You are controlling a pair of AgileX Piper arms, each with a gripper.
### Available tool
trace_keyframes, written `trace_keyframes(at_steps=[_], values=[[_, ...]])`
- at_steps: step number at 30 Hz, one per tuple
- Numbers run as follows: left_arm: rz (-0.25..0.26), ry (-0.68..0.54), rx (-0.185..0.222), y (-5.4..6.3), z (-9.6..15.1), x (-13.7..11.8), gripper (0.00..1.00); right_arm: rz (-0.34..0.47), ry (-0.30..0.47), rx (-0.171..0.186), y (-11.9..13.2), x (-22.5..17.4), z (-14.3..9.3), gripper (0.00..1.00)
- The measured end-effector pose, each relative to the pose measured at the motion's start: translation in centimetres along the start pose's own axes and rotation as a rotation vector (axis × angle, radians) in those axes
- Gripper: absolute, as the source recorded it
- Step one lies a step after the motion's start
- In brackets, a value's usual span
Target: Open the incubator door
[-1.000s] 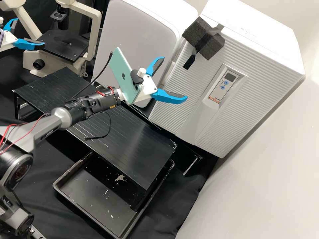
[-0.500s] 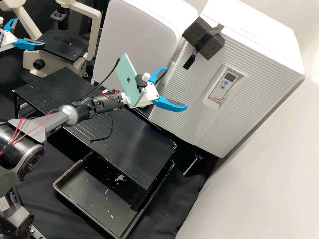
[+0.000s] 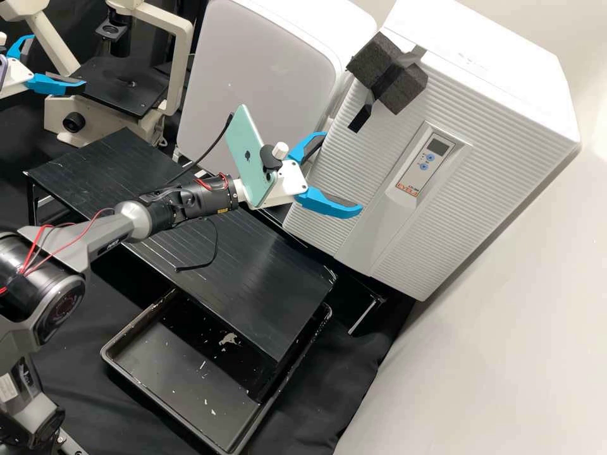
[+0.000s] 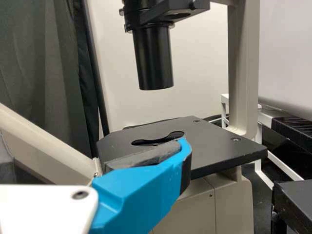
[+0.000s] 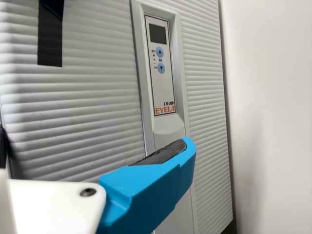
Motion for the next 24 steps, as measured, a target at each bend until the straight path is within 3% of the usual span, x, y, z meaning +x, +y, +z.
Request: trace_keyframes(at_steps=[10,11,24], values=[[0.000,0.000,0.000,0.00,0.00,0.00,1.00,0.006,0.003,0.003,0.20,-0.04,-0.11,1.00],[0.000,0.000,0.000,0.00,0.00,0.00,1.00,0.006,0.003,0.003,0.20,-0.04,-0.11,0.00],[0.000,0.000,0.000,0.00,0.00,0.00,1.00,0.004,0.013,0.016,0.30,0.10,-0.06,0.00]])
